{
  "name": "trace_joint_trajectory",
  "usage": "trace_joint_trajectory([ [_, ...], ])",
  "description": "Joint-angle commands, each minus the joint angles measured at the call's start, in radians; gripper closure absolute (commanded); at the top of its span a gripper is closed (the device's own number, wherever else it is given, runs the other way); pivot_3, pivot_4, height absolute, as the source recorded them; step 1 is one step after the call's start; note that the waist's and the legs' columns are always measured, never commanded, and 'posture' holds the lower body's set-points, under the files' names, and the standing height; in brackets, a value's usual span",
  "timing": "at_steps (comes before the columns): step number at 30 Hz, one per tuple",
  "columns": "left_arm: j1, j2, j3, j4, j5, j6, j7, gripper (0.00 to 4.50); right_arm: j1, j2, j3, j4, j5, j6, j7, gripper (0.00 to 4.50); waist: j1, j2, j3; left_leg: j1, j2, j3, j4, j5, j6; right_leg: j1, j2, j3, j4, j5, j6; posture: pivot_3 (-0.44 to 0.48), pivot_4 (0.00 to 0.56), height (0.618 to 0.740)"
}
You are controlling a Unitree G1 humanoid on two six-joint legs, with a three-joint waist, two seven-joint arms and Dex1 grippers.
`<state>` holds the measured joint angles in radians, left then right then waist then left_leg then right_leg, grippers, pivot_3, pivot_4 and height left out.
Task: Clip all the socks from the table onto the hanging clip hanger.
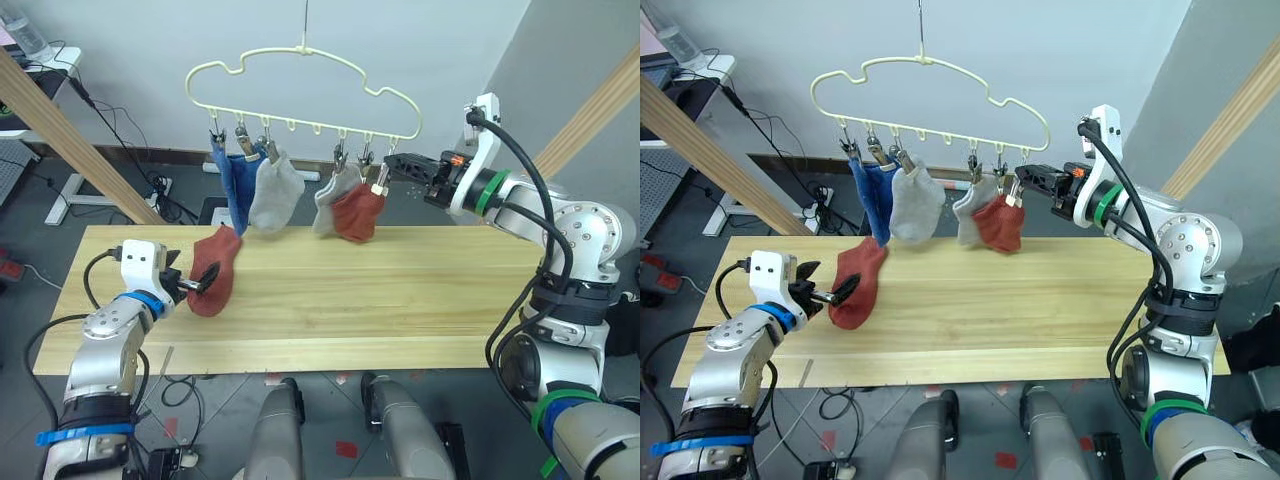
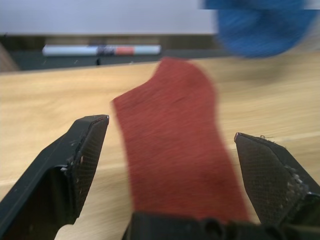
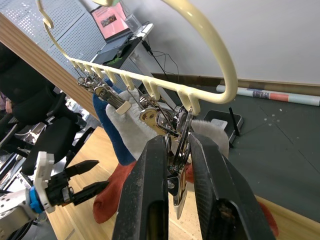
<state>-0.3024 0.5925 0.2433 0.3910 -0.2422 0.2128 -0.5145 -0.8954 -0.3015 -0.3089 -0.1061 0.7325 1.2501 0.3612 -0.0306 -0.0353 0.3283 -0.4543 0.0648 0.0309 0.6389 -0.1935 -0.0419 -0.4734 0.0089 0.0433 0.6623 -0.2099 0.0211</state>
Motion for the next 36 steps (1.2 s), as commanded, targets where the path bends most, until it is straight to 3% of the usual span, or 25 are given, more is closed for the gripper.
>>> trace_joint_trajectory([
  [1,-0.063,-0.016,-0.006,0.112,-0.001,-0.024,-0.034,0.0,-0.021,-0.002,-0.005,-0.023,0.028,-0.011,-0.006,3.86,0.0,0.0,0.0,0.0,0.0,0.0,0.0,0.0,0.0,0.0,0.0,0.0,0.0,0.0,0.0,-0.03,0.36,0.74],
  [10,-0.277,-0.026,-0.036,0.446,0.061,-0.194,-0.051,0.0,-0.021,0.013,-0.001,-0.026,0.03,-0.023,-0.032,3.86,-0.002,0.0,0.0,0.0,0.0,0.0,0.0,0.0,0.0,0.0,0.0,-0.001,0.0,0.0,0.0,-0.043,0.35,0.74],
  [17,-0.287,-0.012,-0.133,0.562,0.174,-0.162,-0.046,0.0,-0.017,0.022,-0.009,-0.052,0.042,-0.012,-0.062,3.86,-0.007,0.0,0.0,0.0,0.0,0.0,0.0,0.0,0.0,0.0,0.0,-0.001,0.001,0.0,0.0,-0.059,0.342,0.74],
  [21,-0.286,-0.009,-0.132,0.558,0.167,-0.154,-0.071,0.81,-0.014,0.019,-0.006,-0.054,0.047,-0.018,-0.07,3.88,-0.008,0.0,0.0,0.0,0.0,0.0,0.001,0.0,0.0,0.0,0.0,0.0,0.002,0.0,0.0,-0.057,0.338,0.74],
  [26,-0.279,0.004,-0.131,0.514,0.166,-0.17,-0.094,2.3,-0.014,0.021,-0.005,-0.047,0.051,-0.026,-0.082,3.88,-0.01,0.0,0.0,0.0,0.0,0.0,0.002,0.0,0.0,0.0,0.0,0.0,0.003,0.0,0.0,-0.053,0.339,0.74],
  [32,-0.201,0.02,-0.124,0.322,0.15,-0.138,-0.112,3.38,-0.014,0.015,-0.002,-0.028,0.048,-0.04,-0.081,3.88,-0.01,0.0,0.0,0.0,0.0,0.0,0.001,0.0,0.0,0.0,0.0,0.0,0.001,0.0,0.0,-0.048,0.344,0.74],
  [36,-0.145,0.003,-0.102,0.126,0.106,-0.063,-0.115,4.42,-0.015,0.015,-0.003,-0.013,0.042,-0.051,-0.083,3.88,-0.01,0.0,0.0,0.0,0.0,0.0,0.001,0.0,0.0,0.0,0.0,0.0,0.001,0.0,0.0,-0.039,0.347,0.74],
])
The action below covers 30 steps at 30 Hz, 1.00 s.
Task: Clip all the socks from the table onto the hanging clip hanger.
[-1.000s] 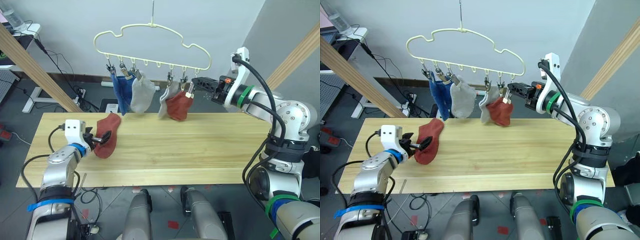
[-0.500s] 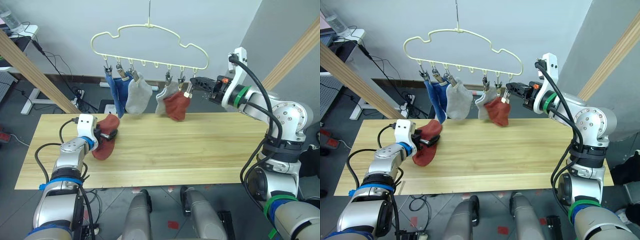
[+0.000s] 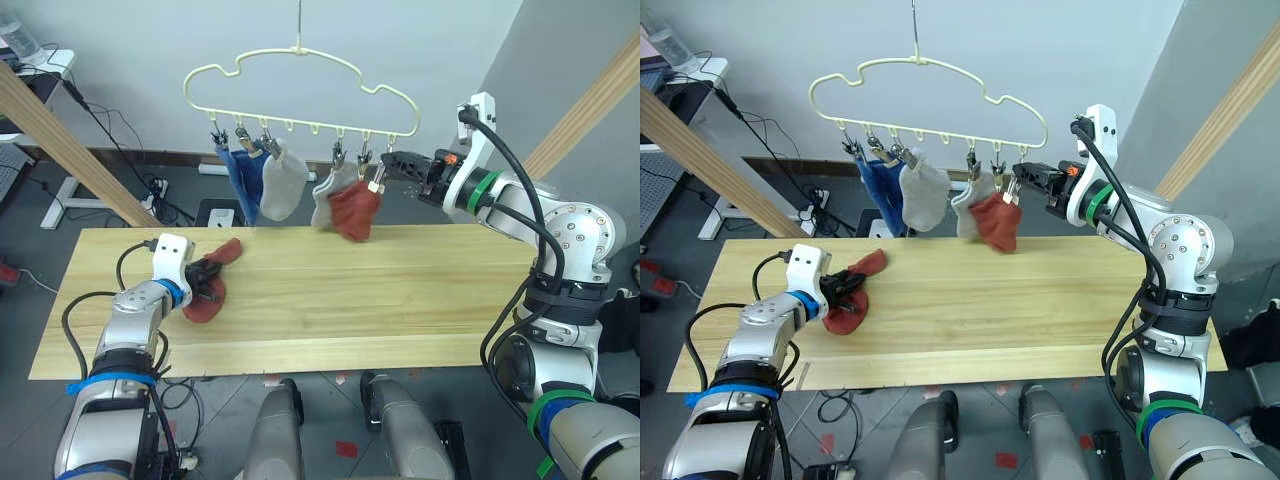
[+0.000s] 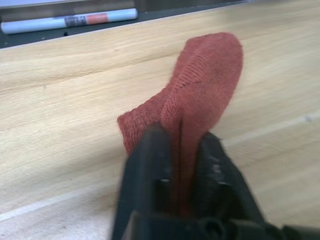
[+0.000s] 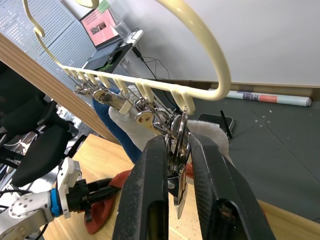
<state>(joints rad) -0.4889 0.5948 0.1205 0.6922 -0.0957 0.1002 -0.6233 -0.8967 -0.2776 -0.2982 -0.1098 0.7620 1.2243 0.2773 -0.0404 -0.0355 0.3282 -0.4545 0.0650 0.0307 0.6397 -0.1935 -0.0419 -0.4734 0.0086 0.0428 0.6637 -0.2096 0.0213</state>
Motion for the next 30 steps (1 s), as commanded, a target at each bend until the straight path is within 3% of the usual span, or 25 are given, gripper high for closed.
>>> trace_joint_trajectory([
  [1,0.081,-0.004,0.019,-0.288,-0.065,0.082,-0.024,4.47,-0.016,-0.007,-0.017,-0.002,0.013,-0.024,-0.005,3.88,0.0,0.0,0.0,0.0,0.0,0.0,0.0,0.0,0.0,0.0,0.0,0.0,0.0,0.0,0.0,-0.039,0.346,0.74],
  [6,0.25,0.004,-0.002,-0.767,-0.175,0.214,-0.089,4.47,-0.031,-0.016,-0.043,0.03,0.034,0.006,-0.024,3.88,0.0,0.0,0.0,-0.001,0.0,0.0,-0.001,0.0,0.0,0.0,-0.001,0.001,-0.001,0.0,0.0,-0.038,0.353,0.74],
  [11,0.275,-0.033,-0.046,-1.038,-0.272,0.21,-0.137,4.47,-0.065,-0.017,-0.105,0.077,0.085,0.087,-0.045,3.88,0.002,0.0,0.0,0.0,0.0,0.0,0.0,0.0,0.0,0.0,-0.001,0.001,-0.001,0.0,0.0,-0.04,0.359,0.74],
  [19,0.162,-0.13,-0.168,-0.966,-0.156,0.01,-0.123,4.47,-0.13,0.031,-0.234,0.13,0.194,0.227,-0.128,3.88,0.004,0.0,0.0,0.0,-0.001,0.0,0.0,0.0,0.0,0.0,0.001,0.001,-0.001,0.0,0.0,-0.059,0.363,0.74],
  [30,0.095,-0.175,-0.196,-0.825,-0.099,-0.111,-0.119,4.47,-0.159,0.089,-0.317,0.103,0.251,0.342,-0.224,3.88,-0.009,0.0,0.0,0.0,-0.001,0.0,-0.002,0.0,0.0,0.0,0.001,0.002,-0.002,0.0,0.0,-0.068,0.366,0.74],
])
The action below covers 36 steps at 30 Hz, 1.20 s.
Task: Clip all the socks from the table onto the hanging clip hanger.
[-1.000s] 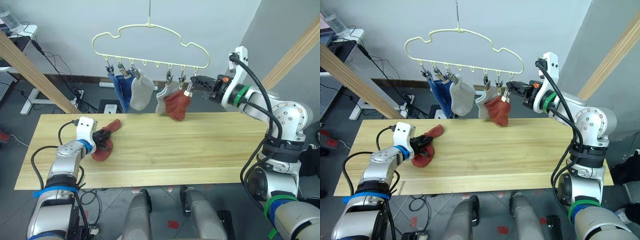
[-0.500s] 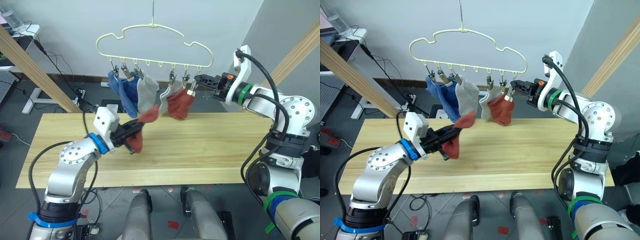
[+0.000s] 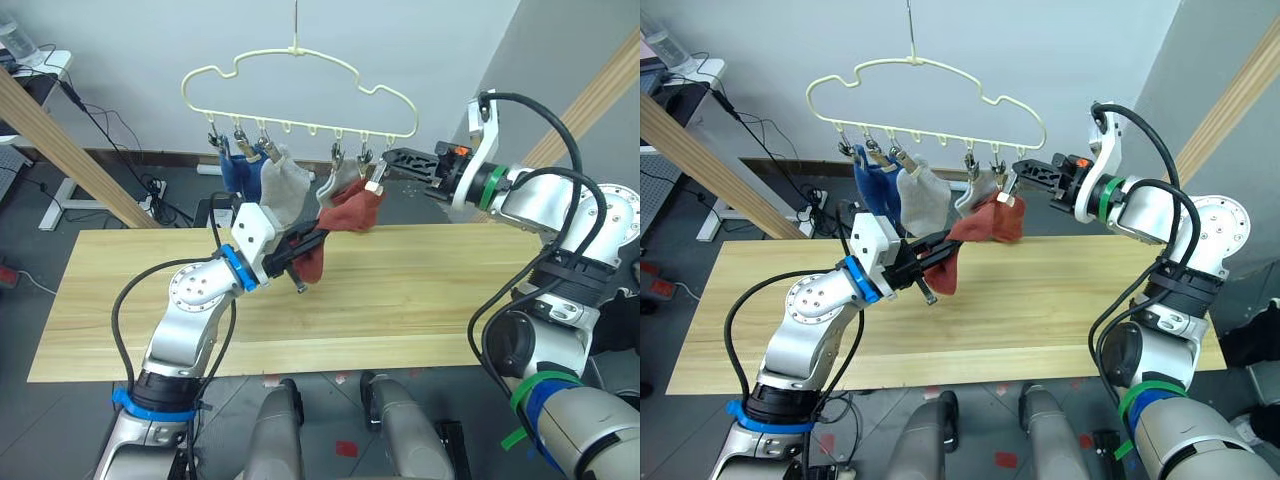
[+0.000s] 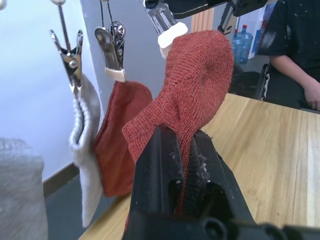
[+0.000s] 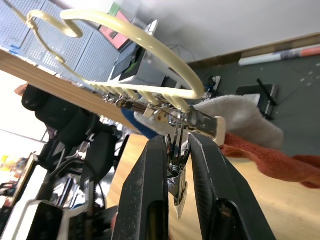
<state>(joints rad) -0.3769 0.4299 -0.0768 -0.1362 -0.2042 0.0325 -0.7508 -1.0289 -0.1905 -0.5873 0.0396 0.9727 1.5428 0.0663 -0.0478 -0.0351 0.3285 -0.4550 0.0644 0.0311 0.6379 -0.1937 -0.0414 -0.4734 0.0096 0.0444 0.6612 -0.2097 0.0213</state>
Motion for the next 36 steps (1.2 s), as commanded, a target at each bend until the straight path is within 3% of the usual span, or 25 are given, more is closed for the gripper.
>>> trace_joint_trajectory([
  [1,-0.022,-0.013,0.0,0.011,0.012,-0.046,0.009,4.47,-0.027,0.004,-0.03,-0.049,0.041,0.028,-0.018,3.88,-0.003,0.0,0.0,0.0,0.0,0.0,0.0,0.0,0.0,0.0,0.0,0.0,0.0,0.0,0.0,-0.069,0.367,0.74],
  [34,-0.109,-0.082,-0.019,0.065,0.056,-0.061,0.073,4.47,-0.007,0.026,-0.018,-0.091,0.053,0.049,-0.042,3.88,-0.009,0.0,0.0,0.0,0.0,0.0,-0.002,0.0,0.0,0.0,0.0,-0.001,-0.002,0.0,0.0,-0.064,0.35,0.74],
  [36,-0.107,-0.081,-0.019,0.06,0.054,-0.06,0.069,4.5,-0.002,0.022,-0.012,-0.093,0.053,0.047,-0.036,3.45,-0.009,0.0,0.0,0.0,0.0,0.0,-0.002,0.0,0.0,0.0,0.0,-0.001,-0.002,0.0,0.0,-0.063,0.35,0.74],
])
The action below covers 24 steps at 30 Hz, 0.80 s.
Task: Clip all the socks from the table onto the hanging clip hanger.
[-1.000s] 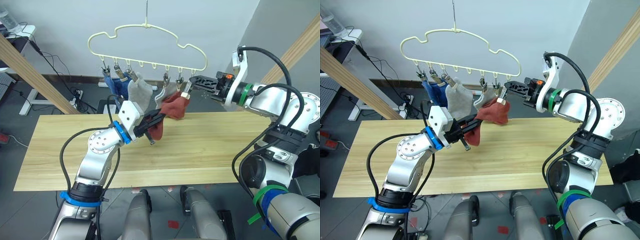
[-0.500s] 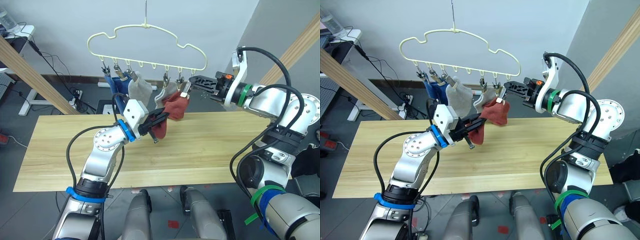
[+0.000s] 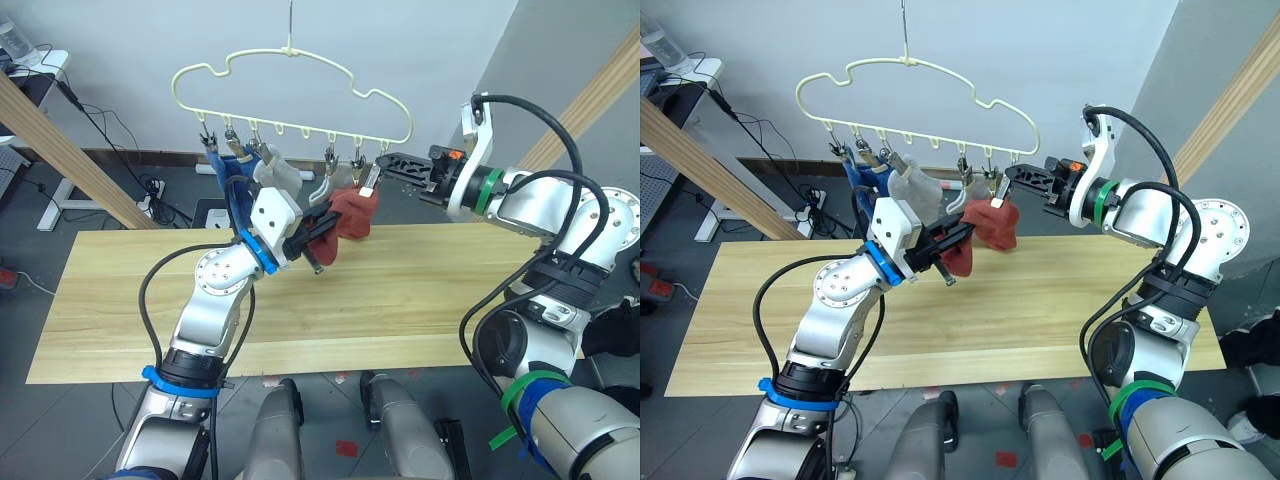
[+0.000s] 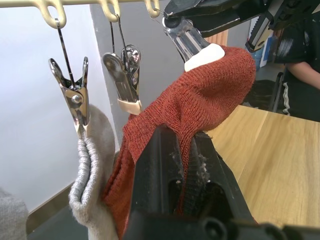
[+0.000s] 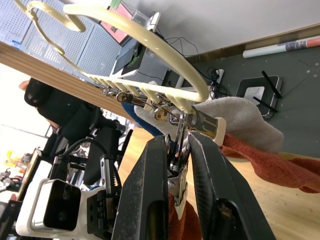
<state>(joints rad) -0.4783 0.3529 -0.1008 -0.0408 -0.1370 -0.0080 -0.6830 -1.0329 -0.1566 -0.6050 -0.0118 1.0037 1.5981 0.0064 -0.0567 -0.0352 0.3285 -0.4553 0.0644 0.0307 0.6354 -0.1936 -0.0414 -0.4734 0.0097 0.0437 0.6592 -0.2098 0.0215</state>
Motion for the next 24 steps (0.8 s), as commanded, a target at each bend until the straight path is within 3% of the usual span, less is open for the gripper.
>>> trace_joint_trajectory([
  [1,-0.005,-0.004,0.006,-0.038,-0.017,-0.019,-0.001,4.5,0.004,-0.017,0.01,-0.046,0.026,-0.004,0.032,3.23,0.0,0.0,0.0,0.0,0.0,0.0,0.0,0.0,0.0,0.0,0.0,0.0,0.0,0.0,0.0,-0.061,0.349,0.74],
  [10,-0.067,-0.081,-0.032,0.014,-0.008,0.018,0.024,4.5,0.067,-0.103,-0.035,-0.112,0.129,0.016,0.028,0.04,0.011,0.0,0.0,-0.001,-0.001,0.0,0.0,0.0,0.0,0.0,0.0,0.0,-0.001,0.0,0.0,-0.069,0.35,0.74],
  [14,-0.125,-0.135,-0.039,0.106,-0.01,-0.004,0.027,4.5,0.181,-0.263,0.055,-0.277,0.155,-0.012,0.152,0.04,0.015,0.0,0.0,-0.002,-0.001,0.0,0.0,0.0,0.0,0.0,-0.001,0.0,-0.002,0.0,0.001,-0.113,0.349,0.74],
  [20,-0.191,-0.18,-0.011,0.248,-0.055,0.006,-0.013,2.76,0.353,-0.431,0.19,-0.416,0.058,-0.198,0.292,0.0,-0.009,0.0,0.0,-0.002,-0.001,0.0,0.0,0.0,0.0,0.0,0.0,0.001,-0.003,0.0,0.001,-0.137,0.343,0.74],
  [24,-0.141,-0.093,0.06,0.19,-0.16,0.15,-0.09,1.55,0.477,-0.512,0.309,-0.445,-0.076,-0.406,0.429,0.0,-0.027,0.0,0.0,0.0,0.0,0.0,0.0,0.0,0.0,0.0,0.001,0.001,-0.001,0.0,0.001,-0.123,0.335,0.74],
])
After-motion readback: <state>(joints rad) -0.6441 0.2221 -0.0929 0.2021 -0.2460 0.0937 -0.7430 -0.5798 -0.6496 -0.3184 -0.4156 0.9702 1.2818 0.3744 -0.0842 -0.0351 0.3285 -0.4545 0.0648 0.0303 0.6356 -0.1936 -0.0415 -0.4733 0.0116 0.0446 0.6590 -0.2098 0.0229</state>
